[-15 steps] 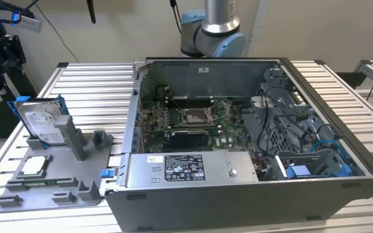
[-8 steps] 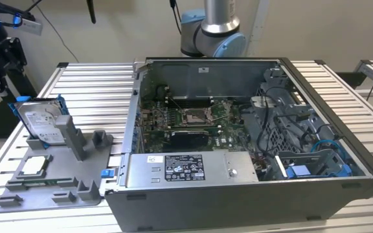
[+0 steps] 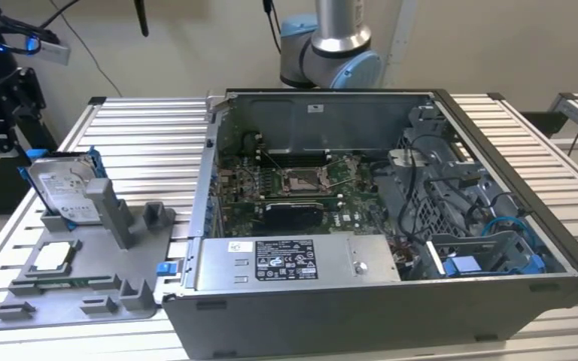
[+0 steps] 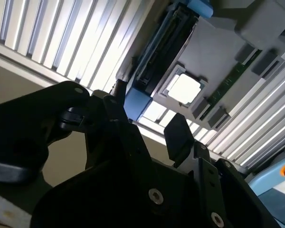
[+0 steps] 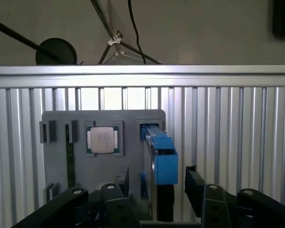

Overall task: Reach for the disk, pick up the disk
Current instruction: 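Pick up the disk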

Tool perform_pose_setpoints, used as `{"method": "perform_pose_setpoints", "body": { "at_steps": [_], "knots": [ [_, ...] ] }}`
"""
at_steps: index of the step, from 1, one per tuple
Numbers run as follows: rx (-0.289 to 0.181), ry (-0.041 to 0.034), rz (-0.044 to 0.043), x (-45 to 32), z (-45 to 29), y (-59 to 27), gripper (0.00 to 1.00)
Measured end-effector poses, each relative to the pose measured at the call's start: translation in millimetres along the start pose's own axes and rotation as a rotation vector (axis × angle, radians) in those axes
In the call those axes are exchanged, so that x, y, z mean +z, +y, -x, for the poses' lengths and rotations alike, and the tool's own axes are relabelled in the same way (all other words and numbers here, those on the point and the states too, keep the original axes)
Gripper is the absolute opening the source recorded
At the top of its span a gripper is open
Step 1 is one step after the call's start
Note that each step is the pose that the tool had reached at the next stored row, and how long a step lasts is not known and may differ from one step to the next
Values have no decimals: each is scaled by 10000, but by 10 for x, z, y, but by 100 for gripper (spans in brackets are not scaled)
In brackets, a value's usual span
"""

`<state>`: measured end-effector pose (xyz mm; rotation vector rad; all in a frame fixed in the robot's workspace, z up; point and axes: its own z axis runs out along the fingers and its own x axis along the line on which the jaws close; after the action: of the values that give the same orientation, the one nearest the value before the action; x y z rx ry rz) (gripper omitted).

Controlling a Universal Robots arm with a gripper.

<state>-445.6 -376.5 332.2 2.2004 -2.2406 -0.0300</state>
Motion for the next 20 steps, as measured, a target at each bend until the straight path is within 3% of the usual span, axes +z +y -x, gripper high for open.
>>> {"method": "perform_pose_setpoints", "body": {
  "at_steps": [11,20],
  "knots": [
    [-752,5,8,198,-2,-3,100],
    [-841,-45,-43,362,-3,-5,100]
  ]
}}
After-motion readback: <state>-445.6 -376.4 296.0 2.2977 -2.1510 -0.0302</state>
